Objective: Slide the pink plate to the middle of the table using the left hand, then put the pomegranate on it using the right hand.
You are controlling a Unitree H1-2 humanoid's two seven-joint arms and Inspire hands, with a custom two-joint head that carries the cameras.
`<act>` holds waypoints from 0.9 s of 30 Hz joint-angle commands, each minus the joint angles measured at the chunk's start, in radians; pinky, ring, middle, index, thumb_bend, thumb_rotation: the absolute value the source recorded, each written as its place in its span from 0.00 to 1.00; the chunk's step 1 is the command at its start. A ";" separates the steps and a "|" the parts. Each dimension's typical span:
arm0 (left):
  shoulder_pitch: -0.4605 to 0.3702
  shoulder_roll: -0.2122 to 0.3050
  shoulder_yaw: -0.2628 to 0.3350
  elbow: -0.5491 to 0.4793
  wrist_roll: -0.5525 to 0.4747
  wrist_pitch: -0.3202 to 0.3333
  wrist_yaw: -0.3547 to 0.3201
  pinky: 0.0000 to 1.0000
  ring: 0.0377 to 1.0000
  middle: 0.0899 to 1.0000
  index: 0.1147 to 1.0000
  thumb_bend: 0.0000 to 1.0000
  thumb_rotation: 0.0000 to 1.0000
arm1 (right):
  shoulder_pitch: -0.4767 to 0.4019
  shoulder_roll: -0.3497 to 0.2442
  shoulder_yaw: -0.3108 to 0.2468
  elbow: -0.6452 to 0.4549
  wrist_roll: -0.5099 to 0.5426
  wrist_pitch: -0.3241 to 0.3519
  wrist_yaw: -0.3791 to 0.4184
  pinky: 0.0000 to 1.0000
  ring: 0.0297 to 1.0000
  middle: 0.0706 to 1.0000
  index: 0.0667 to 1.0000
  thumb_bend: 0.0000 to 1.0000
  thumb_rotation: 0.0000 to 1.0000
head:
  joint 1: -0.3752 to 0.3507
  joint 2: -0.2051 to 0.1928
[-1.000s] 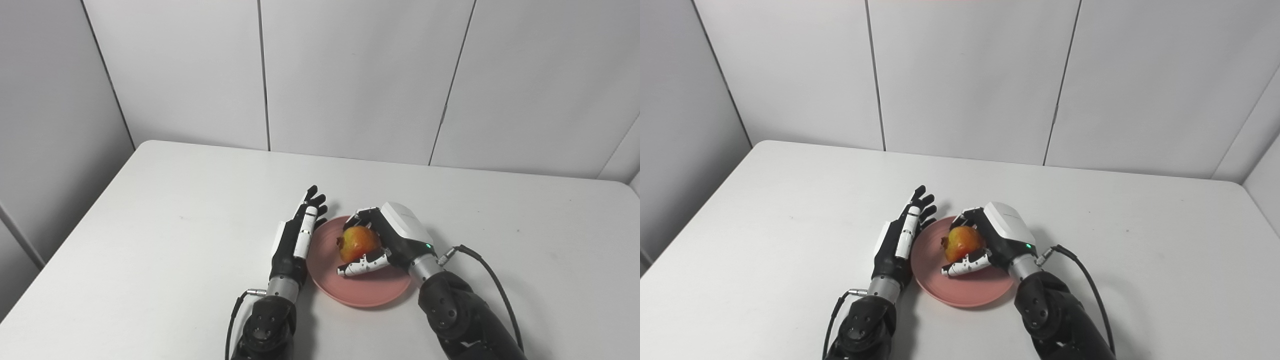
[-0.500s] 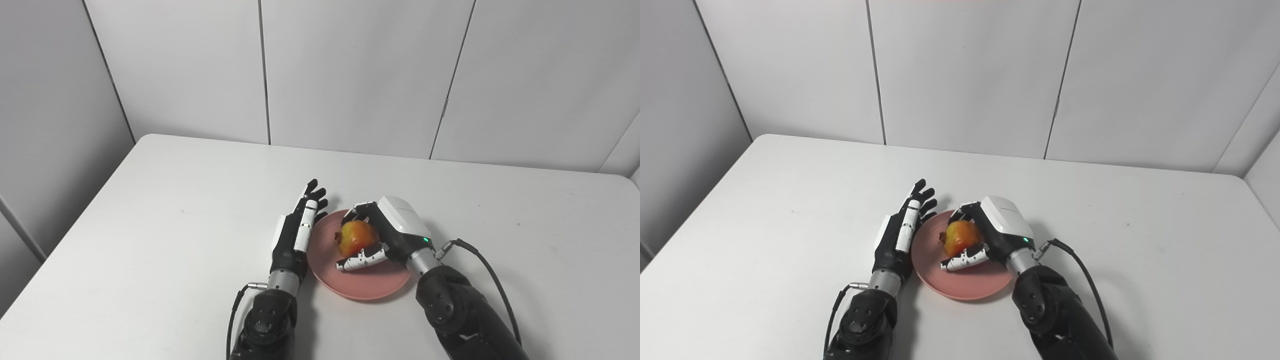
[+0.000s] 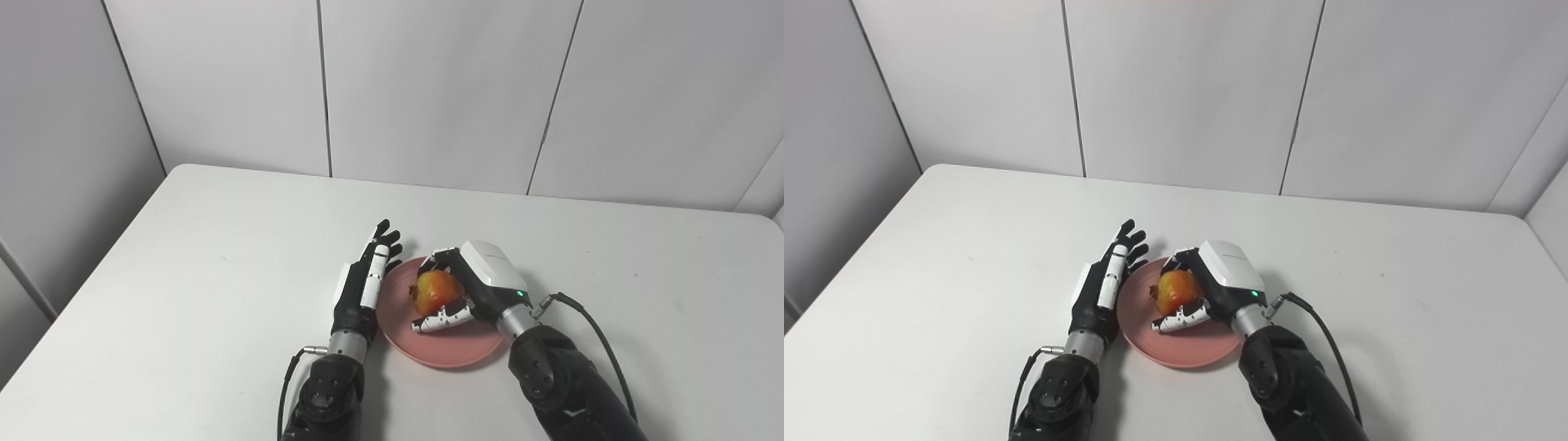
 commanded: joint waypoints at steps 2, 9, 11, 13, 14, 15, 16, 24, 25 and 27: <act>-0.014 0.002 -0.001 0.003 0.008 0.014 0.004 0.89 0.91 0.92 0.92 0.44 1.00 | -0.015 -0.004 -0.013 -0.044 -0.008 0.018 0.015 0.47 0.57 0.63 0.67 0.78 0.42 | 0.000 0.001; -0.012 0.001 -0.005 -0.013 0.025 0.043 0.012 0.90 0.91 0.92 0.92 0.45 1.00 | 0.003 0.014 -0.038 -0.100 -0.011 0.015 -0.002 0.58 0.67 0.72 0.71 0.85 0.43 | -0.002 0.000; -0.012 0.000 -0.003 -0.014 0.027 0.046 0.010 0.90 0.91 0.92 0.92 0.45 1.00 | 0.007 0.017 -0.043 -0.119 -0.017 0.021 0.000 0.58 0.67 0.72 0.71 0.86 0.43 | -0.003 0.000; -0.012 0.000 -0.003 -0.014 0.026 0.046 0.009 0.90 0.91 0.92 0.93 0.45 1.00 | 0.010 0.020 -0.047 -0.145 -0.022 0.032 0.010 0.58 0.67 0.73 0.73 0.86 0.44 | -0.004 -0.001; -0.012 -0.001 -0.003 -0.015 0.026 0.048 0.009 0.90 0.91 0.92 0.93 0.45 1.00 | 0.011 0.021 -0.050 -0.156 -0.023 0.036 0.014 0.58 0.67 0.73 0.73 0.86 0.45 | -0.004 -0.001; -0.012 -0.001 -0.002 -0.015 0.024 0.050 0.008 0.90 0.91 0.92 0.93 0.45 1.00 | 0.013 0.023 -0.054 -0.169 -0.021 0.037 0.014 0.59 0.68 0.73 0.73 0.86 0.45 | -0.005 -0.001; -0.013 0.000 -0.002 -0.016 0.023 0.051 0.007 0.90 0.92 0.92 0.93 0.44 1.00 | 0.014 0.025 -0.058 -0.178 -0.020 0.038 0.014 0.59 0.68 0.73 0.73 0.87 0.46 | -0.005 -0.001; -0.009 0.007 -0.007 -0.016 0.026 0.040 -0.002 0.89 0.91 0.92 0.93 0.44 1.00 | 0.017 0.030 -0.069 -0.272 -0.038 0.039 0.029 0.61 0.68 0.72 0.73 0.94 0.59 | -0.012 -0.003; -0.009 0.007 -0.008 -0.015 0.028 0.038 -0.001 0.88 0.91 0.92 0.93 0.43 1.00 | 0.016 0.028 -0.070 -0.281 -0.042 0.033 0.026 0.61 0.67 0.70 0.72 0.95 0.61 | -0.012 -0.004; -0.010 0.009 -0.008 -0.009 0.026 0.031 -0.002 0.88 0.91 0.92 0.93 0.43 1.00 | 0.014 0.026 -0.077 -0.293 -0.042 0.019 0.016 0.59 0.65 0.69 0.72 0.97 0.62 | -0.013 -0.004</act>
